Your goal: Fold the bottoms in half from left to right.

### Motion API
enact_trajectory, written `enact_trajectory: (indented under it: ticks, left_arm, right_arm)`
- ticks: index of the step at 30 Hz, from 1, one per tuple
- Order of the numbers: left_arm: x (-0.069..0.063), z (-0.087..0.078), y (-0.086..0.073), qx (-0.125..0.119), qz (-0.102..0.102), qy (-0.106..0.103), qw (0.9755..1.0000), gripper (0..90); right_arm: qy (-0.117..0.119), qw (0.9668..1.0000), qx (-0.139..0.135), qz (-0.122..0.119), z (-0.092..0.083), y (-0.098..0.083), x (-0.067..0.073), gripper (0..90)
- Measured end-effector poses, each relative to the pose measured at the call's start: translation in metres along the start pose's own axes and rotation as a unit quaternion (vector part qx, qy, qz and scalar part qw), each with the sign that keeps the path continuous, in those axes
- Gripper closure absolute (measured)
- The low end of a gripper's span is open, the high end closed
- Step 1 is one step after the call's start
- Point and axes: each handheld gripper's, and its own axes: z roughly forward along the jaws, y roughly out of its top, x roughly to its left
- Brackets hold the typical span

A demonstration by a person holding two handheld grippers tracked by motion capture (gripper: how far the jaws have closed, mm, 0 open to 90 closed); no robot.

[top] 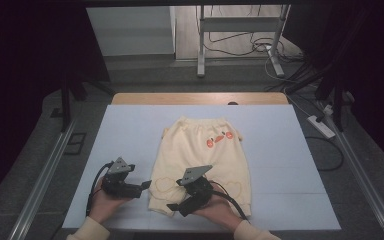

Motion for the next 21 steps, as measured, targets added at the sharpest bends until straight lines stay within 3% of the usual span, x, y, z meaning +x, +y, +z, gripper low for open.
enact_trajectory:
  ticks: [10,21]
  left_arm:
    - [0.001,0.000,-0.001,0.001,-0.002,0.001,1.0000,10.8]
    - [0.002,-0.002,-0.002,0.000,-0.004,0.004,1.0000,11.0]
  right_arm:
    - [0.017,0.9997,0.010,-0.016,0.018,0.007,0.010,13.2]
    - [0.014,0.9989,0.025,-0.038,0.033,0.012,0.016,13.5]
